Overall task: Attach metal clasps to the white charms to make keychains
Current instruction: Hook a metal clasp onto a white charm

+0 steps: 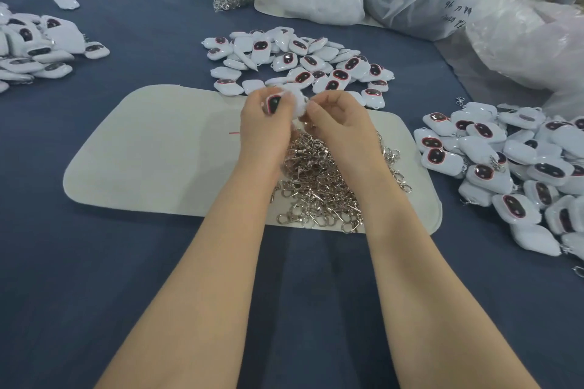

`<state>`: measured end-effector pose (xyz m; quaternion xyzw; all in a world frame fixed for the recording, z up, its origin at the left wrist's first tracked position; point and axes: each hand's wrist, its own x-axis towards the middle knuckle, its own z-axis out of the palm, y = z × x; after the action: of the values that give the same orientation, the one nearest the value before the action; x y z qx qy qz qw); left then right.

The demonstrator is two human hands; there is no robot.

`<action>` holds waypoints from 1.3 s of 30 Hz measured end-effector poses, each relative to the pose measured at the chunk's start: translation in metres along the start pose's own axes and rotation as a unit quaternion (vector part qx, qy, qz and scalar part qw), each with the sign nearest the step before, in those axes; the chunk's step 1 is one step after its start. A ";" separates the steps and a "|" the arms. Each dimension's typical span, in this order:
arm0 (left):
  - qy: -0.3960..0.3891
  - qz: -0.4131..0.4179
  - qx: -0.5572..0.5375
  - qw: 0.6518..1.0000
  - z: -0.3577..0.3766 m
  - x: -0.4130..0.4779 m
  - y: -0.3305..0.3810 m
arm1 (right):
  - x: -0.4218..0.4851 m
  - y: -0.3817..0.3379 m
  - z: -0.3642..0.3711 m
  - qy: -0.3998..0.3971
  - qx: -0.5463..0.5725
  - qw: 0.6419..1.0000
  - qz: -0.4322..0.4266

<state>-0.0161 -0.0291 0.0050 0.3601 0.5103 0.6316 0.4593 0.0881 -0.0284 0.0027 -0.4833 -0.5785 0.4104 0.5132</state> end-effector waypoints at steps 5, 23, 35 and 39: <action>-0.016 -0.208 -0.181 0.961 -0.002 0.003 0.003 | 0.000 -0.002 0.003 0.029 -0.092 0.995 -0.024; 0.012 0.184 0.211 0.960 -0.001 -0.008 -0.002 | 0.001 -0.001 -0.011 -0.071 -0.092 0.993 0.019; -0.047 -0.121 -0.142 0.981 -0.001 0.004 0.002 | 0.001 -0.001 -0.010 -0.051 0.057 0.997 0.027; -0.069 -0.213 -0.254 0.941 -0.004 0.003 0.005 | -0.001 -0.003 -0.006 -0.041 -0.034 0.998 -0.022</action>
<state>-0.0214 -0.0275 0.0086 0.1567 0.3646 0.6014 0.6934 0.0937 -0.0305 0.0061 -0.4705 -0.6230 0.3986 0.4813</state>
